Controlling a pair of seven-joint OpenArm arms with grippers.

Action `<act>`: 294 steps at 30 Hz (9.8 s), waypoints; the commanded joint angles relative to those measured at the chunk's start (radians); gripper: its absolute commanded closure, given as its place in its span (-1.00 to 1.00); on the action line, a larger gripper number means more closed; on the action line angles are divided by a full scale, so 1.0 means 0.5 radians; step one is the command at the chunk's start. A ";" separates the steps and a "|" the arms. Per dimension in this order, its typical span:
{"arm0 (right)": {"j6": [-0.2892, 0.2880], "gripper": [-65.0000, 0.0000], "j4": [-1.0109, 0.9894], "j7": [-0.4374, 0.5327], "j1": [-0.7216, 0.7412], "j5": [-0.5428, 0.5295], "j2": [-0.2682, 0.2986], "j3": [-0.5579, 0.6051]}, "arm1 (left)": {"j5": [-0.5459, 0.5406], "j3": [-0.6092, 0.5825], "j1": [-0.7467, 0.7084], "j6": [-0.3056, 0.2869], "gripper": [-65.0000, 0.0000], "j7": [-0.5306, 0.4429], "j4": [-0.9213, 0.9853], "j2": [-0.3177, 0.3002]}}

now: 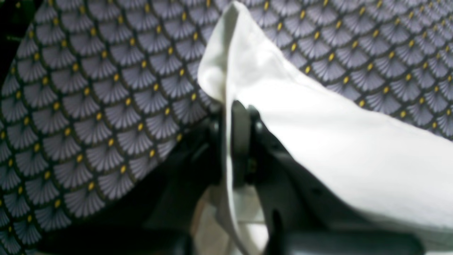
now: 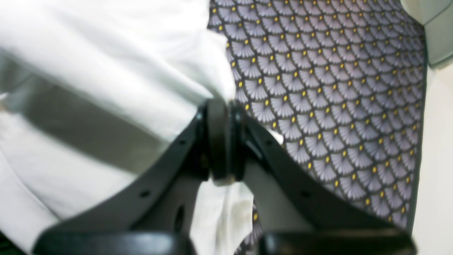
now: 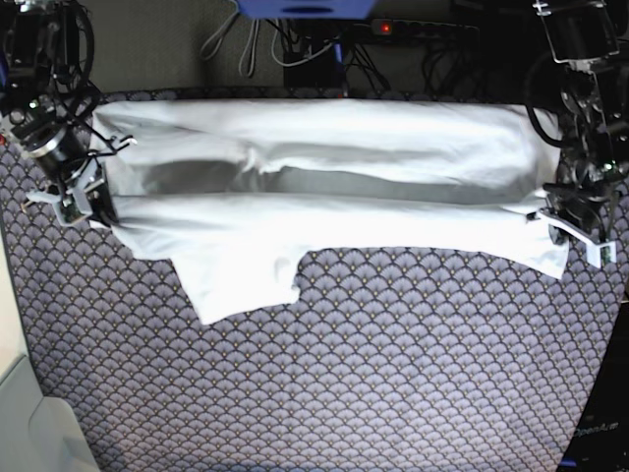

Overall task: Fold the T-shirt properly
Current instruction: 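Lift the grasped hem edge and fold it toward the collar edge, then lay the folded hem edge down along the collar edge with both grippers, then open the right gripper and move it to the shirt end beside it, then grasp the shirt end with the right gripper and fold it onto the strip, then hold the folded end down with the right gripper, left gripper holding its end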

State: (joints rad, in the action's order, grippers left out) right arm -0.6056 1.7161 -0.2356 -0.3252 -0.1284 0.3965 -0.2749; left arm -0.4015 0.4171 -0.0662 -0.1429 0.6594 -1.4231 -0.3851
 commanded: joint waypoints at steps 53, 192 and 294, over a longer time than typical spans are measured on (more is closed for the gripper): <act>-0.185 1.00 -0.181 0.049 -0.309 -0.018 0.160 -0.090 | 0.013 -0.001 -0.102 -0.394 0.98 0.162 0.006 -0.173; -0.185 -0.12 -1.221 -0.786 1.398 -0.313 -0.199 0.843 | -0.012 0.033 -0.351 -0.636 -0.38 0.757 -0.135 -0.170; -0.185 1.00 0.083 -1.046 0.008 -0.309 -0.116 0.165 | -0.003 0.042 -0.354 -0.636 -0.39 0.742 -0.147 -0.152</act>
State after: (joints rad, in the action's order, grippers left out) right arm -0.7033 1.7435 -0.7597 -0.3252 -0.2932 0.3214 -0.1856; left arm -0.3935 0.4366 -0.2409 -0.4530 1.0195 -1.4853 -0.4507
